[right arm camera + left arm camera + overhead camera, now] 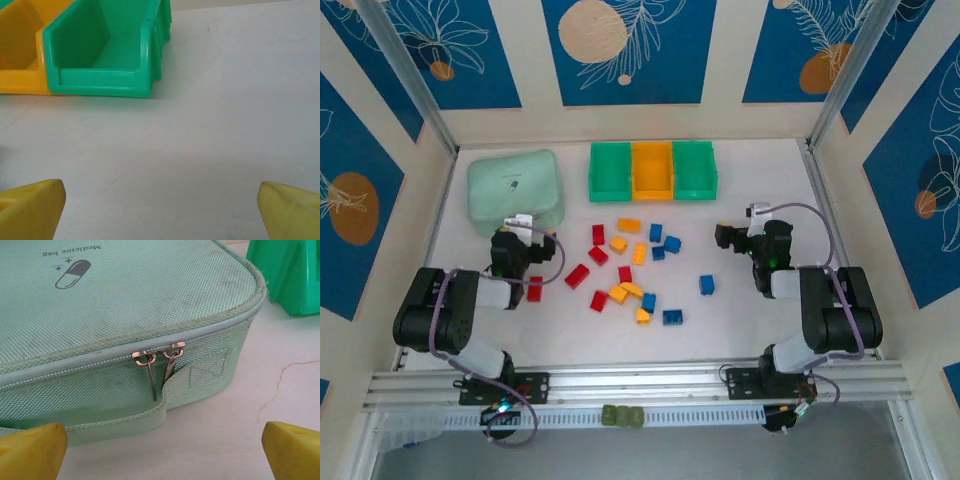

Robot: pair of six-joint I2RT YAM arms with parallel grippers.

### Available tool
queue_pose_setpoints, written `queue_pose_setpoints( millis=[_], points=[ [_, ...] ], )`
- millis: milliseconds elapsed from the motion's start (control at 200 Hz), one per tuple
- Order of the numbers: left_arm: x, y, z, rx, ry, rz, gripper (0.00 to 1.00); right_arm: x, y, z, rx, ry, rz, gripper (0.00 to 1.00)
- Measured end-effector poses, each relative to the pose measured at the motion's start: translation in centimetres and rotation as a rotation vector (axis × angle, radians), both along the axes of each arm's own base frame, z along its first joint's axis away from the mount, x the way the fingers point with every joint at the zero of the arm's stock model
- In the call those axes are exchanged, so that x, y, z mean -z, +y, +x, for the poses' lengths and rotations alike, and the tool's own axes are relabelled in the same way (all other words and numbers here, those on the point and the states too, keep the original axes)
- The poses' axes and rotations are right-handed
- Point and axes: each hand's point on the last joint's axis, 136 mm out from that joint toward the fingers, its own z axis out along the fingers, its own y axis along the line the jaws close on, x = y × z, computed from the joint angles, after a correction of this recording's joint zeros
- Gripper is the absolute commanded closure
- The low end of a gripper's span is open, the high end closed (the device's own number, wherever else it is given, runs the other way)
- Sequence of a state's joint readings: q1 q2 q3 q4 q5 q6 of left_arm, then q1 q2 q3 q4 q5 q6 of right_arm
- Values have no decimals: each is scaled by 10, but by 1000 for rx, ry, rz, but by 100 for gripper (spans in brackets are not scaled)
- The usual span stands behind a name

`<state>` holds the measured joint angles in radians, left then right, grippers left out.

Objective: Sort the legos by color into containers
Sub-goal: Pick up the lego from the center of the table.

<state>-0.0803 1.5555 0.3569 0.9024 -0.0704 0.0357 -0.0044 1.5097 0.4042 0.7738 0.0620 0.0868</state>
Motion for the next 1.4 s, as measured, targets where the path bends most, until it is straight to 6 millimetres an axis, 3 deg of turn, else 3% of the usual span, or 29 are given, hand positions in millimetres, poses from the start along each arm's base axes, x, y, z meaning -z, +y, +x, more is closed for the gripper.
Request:
queue_pose_setpoints(
  millis=[910,1135,1245,1400],
  points=[
    [0,0,0,0,0,0,1,0,0,0,0,0,0,1],
    [-9,-3,-5,17,-52,-10,1,-4,1,1,10,-17,-10,1],
    [-18,-2,-11,17,-77,-12,1,-13,-1,-1,28,-33,-14,1],
    [-52,-2,-17,13,-143,-28,1,-51,-8,-9,75,-99,4,1]
  ],
)
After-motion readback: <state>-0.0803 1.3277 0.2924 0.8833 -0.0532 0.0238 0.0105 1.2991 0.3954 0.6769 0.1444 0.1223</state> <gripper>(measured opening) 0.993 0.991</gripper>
